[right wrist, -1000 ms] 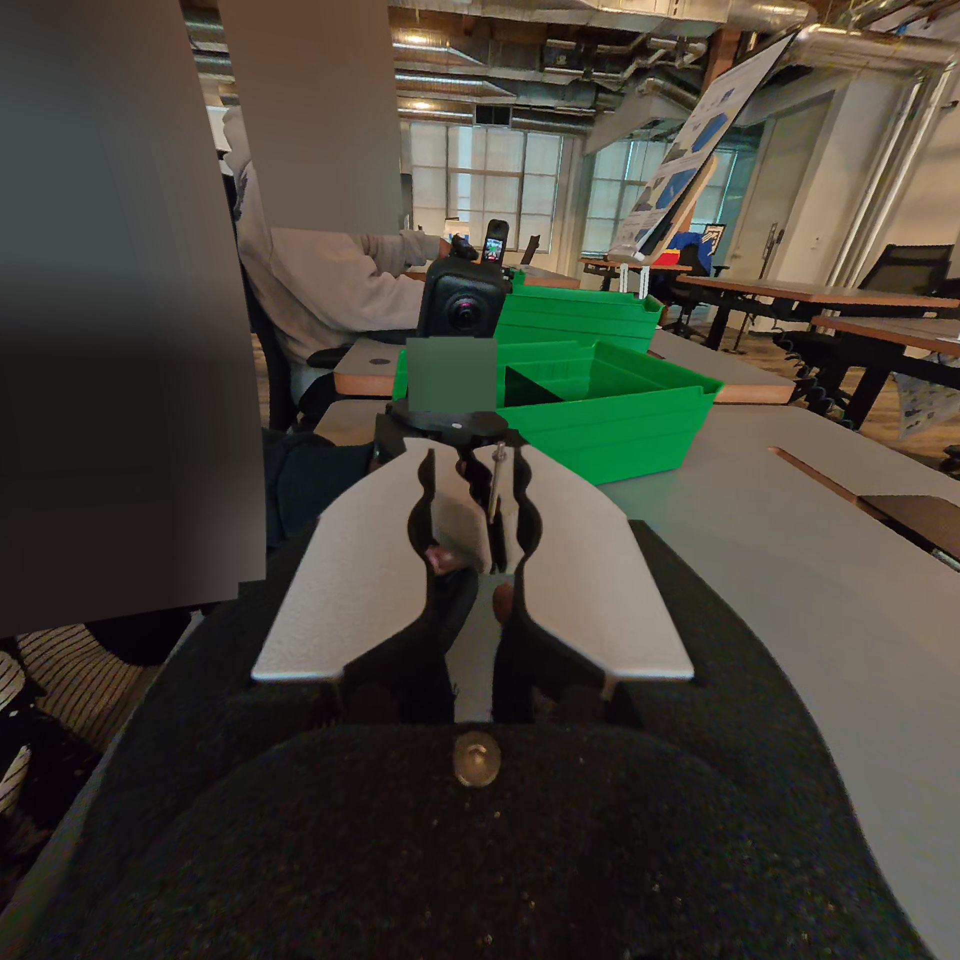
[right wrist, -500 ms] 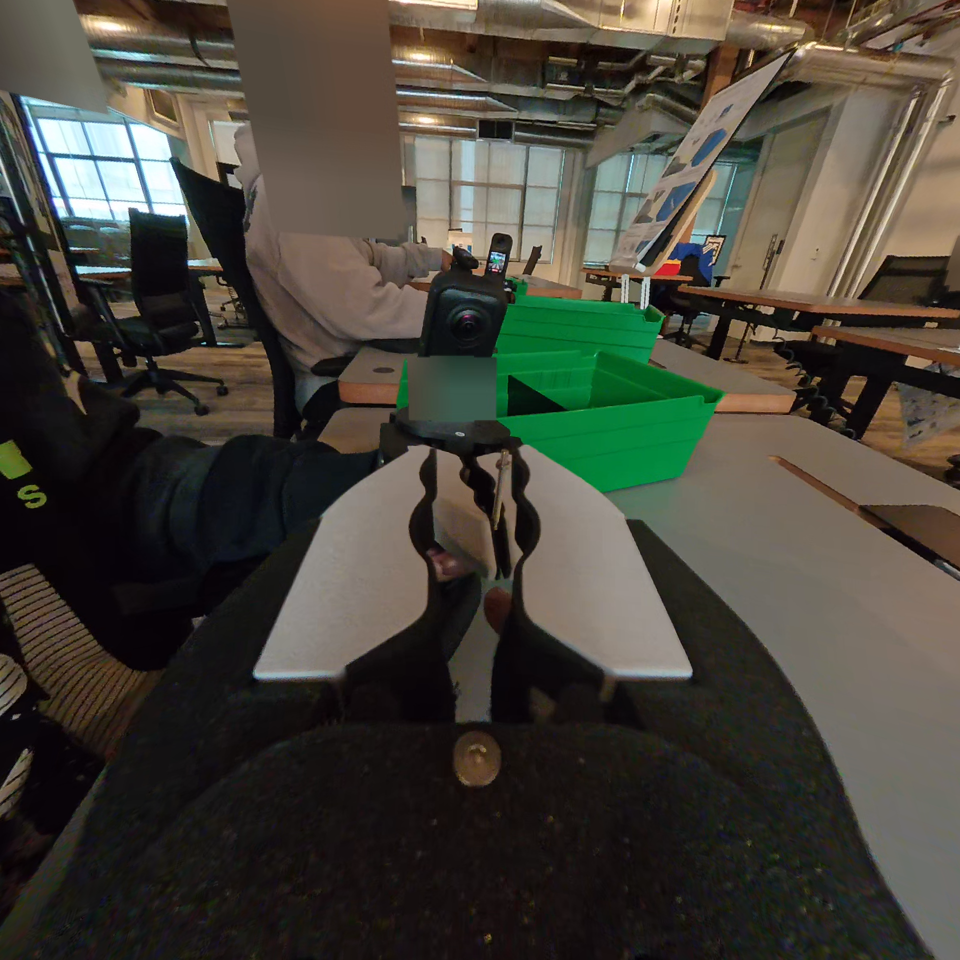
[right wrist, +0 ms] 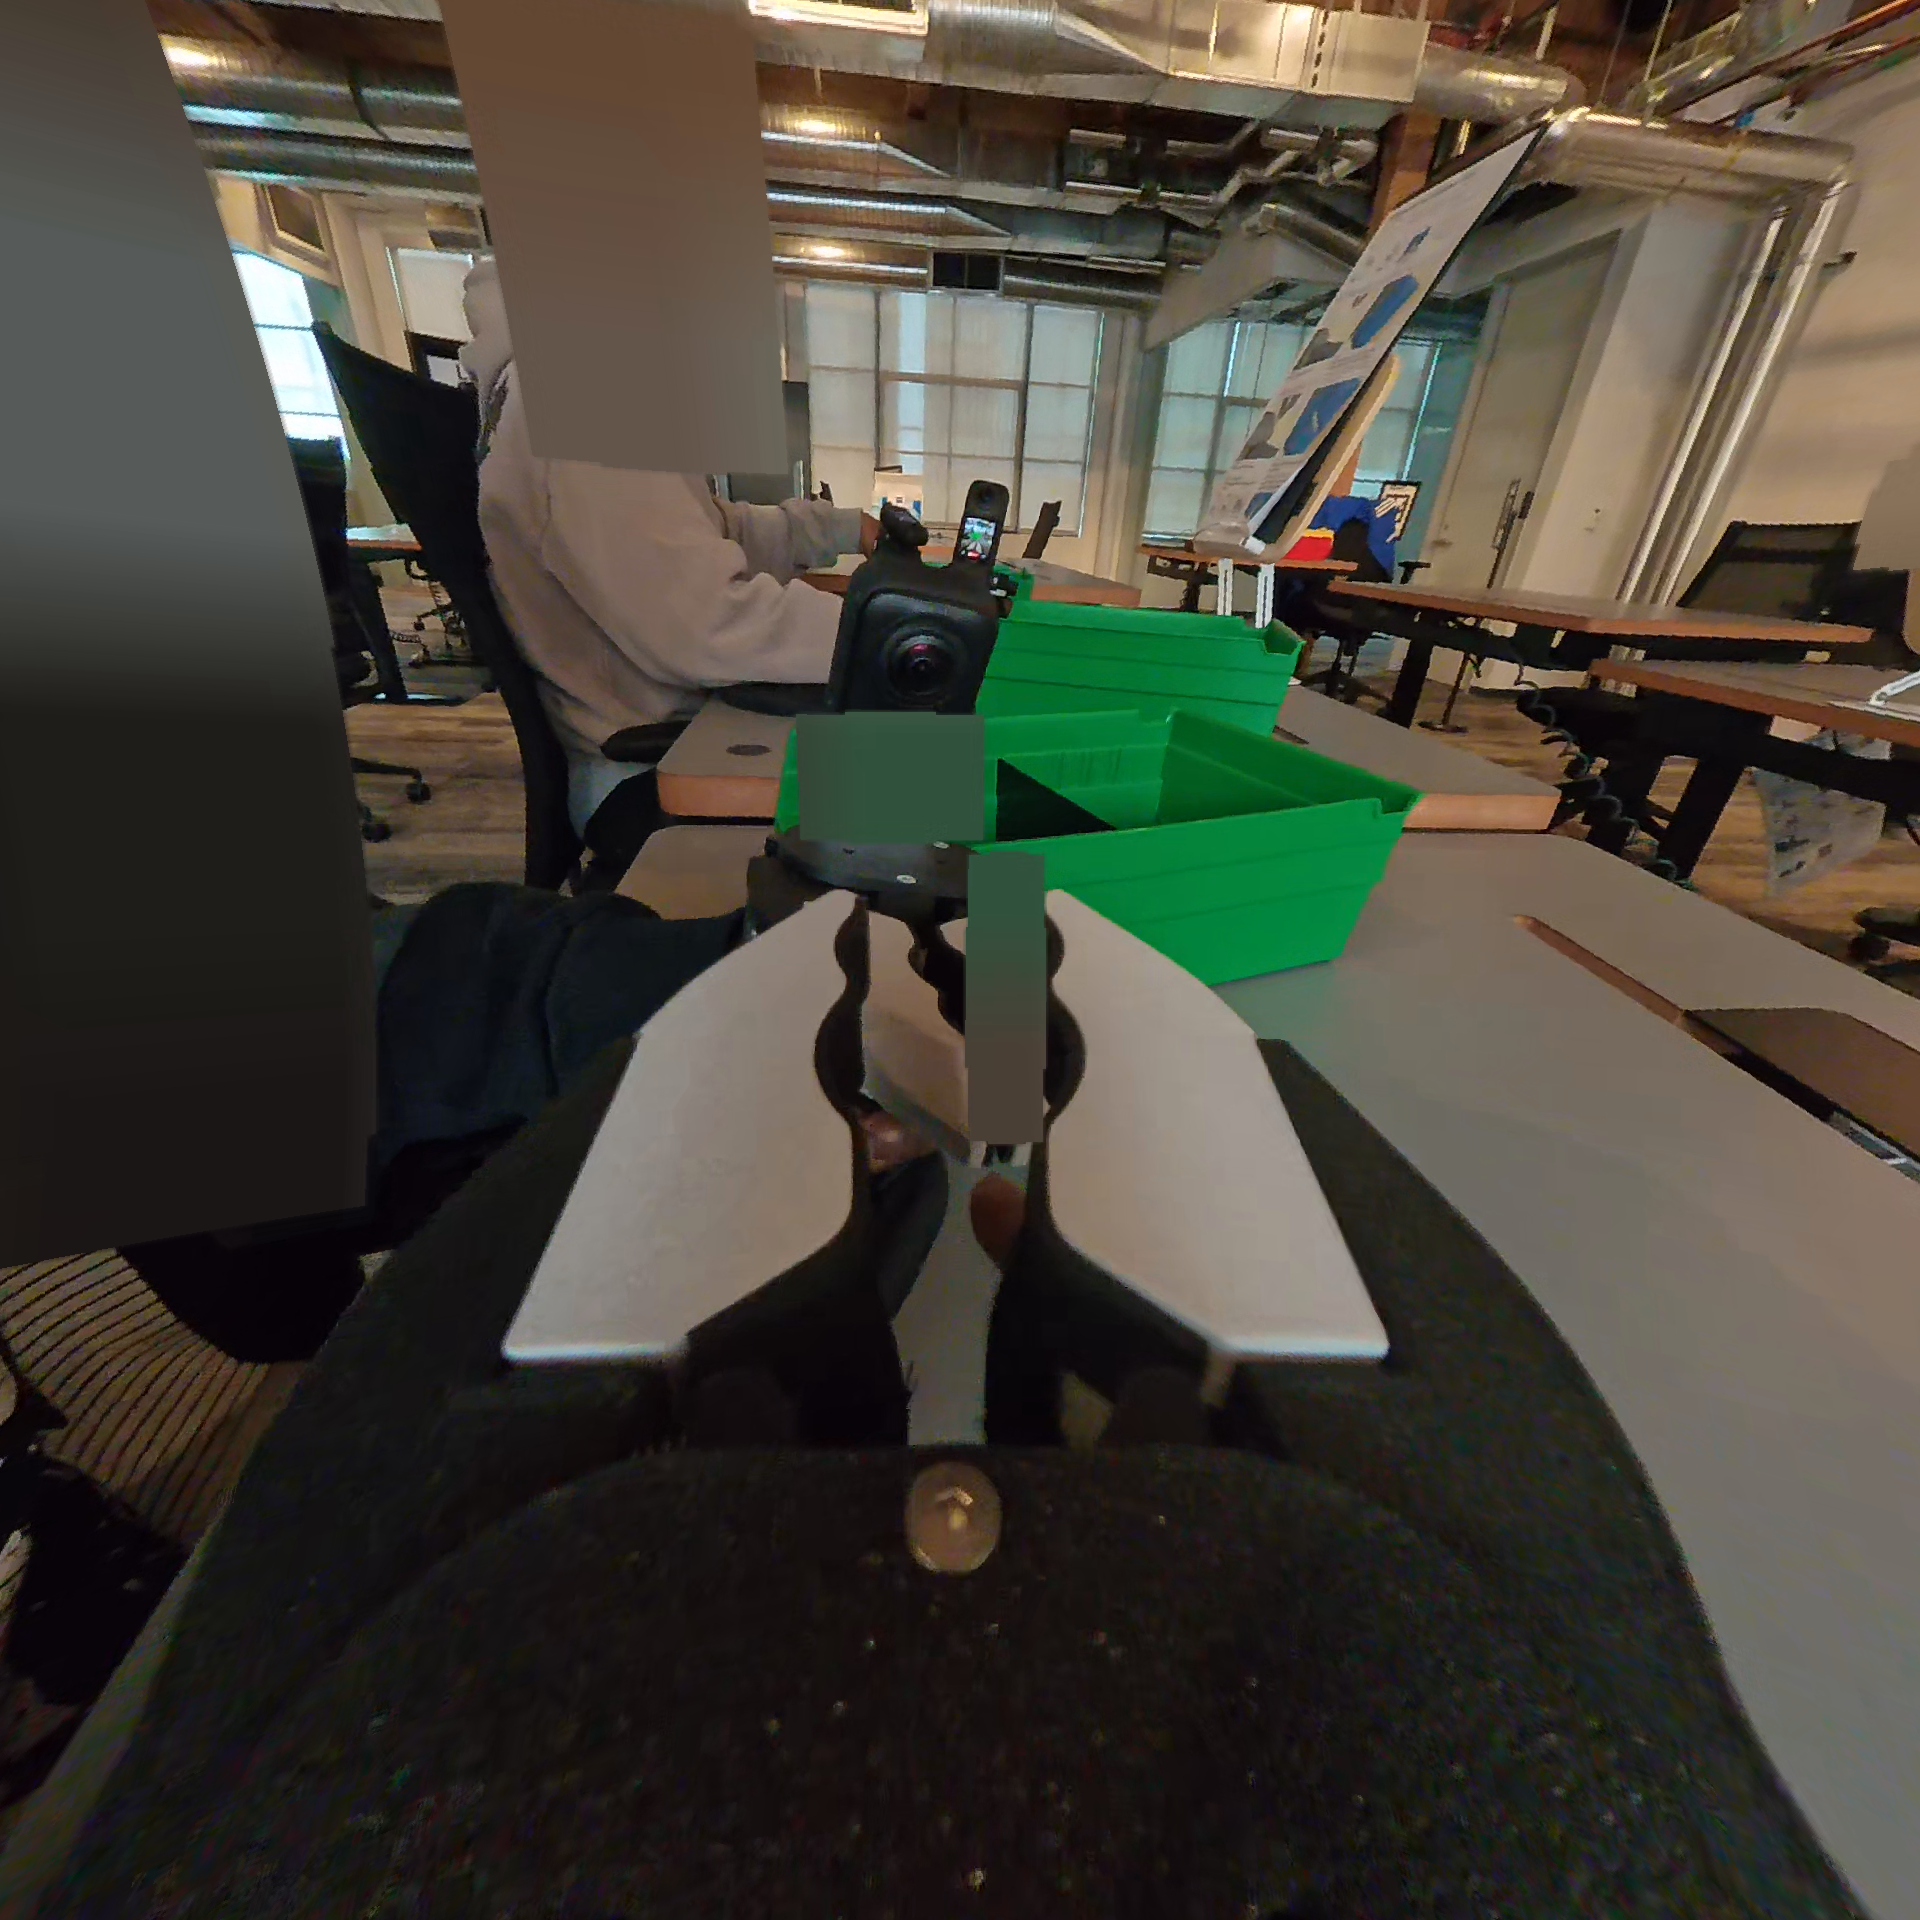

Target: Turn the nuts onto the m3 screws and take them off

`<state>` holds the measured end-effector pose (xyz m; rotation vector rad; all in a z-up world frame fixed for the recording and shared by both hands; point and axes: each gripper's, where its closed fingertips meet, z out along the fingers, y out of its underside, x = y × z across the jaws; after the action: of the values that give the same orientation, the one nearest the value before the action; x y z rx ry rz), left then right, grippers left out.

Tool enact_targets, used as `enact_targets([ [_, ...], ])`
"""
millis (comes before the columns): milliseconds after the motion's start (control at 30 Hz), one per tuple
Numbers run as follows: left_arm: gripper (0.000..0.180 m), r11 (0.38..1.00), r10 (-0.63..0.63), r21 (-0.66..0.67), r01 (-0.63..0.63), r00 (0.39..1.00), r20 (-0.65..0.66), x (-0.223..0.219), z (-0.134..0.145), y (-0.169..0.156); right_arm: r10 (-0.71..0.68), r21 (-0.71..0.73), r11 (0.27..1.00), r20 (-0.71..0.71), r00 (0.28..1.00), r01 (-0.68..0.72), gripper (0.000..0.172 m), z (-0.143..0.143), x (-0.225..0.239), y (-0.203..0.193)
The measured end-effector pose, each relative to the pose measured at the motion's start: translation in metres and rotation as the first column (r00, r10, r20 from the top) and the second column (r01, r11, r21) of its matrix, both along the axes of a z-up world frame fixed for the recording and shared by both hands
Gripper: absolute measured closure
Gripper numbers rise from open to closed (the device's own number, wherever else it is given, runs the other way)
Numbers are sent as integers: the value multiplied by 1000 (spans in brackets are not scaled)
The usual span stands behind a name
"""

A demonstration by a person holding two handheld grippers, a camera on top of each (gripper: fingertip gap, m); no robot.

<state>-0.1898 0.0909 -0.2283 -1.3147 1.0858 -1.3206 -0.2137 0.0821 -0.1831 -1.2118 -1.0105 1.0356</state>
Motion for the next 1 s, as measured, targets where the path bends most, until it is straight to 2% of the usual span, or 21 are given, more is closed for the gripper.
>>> enact_targets([
  [167,178,1000,2,-3,-2,1000,-1,0,0,0,18,9,1000,31,999,-19,138,-4,-9,-3],
  [367,178,1000,4,-5,-4,1000,1,0,0,1,8,3,1000,27,1000,-8,147,-4,1,-3],
  [500,178,1000,1,-6,-1,1000,0,0,0,1,-5,-13,1000,-4,1000,5,143,-1,-1,2],
  [700,178,1000,2,-6,-2,1000,1,0,0,1,16,-1,1000,48,999,-16,140,-9,-8,-2],
  [800,178,1000,4,-7,-4,1000,5,-1,0,1,14,-13,1000,37,999,-14,147,-7,-1,-2],
  [1000,178,1000,3,-7,-3,1000,1,0,0,1,7,-43,999,1,1000,-7,141,-4,-3,3],
])
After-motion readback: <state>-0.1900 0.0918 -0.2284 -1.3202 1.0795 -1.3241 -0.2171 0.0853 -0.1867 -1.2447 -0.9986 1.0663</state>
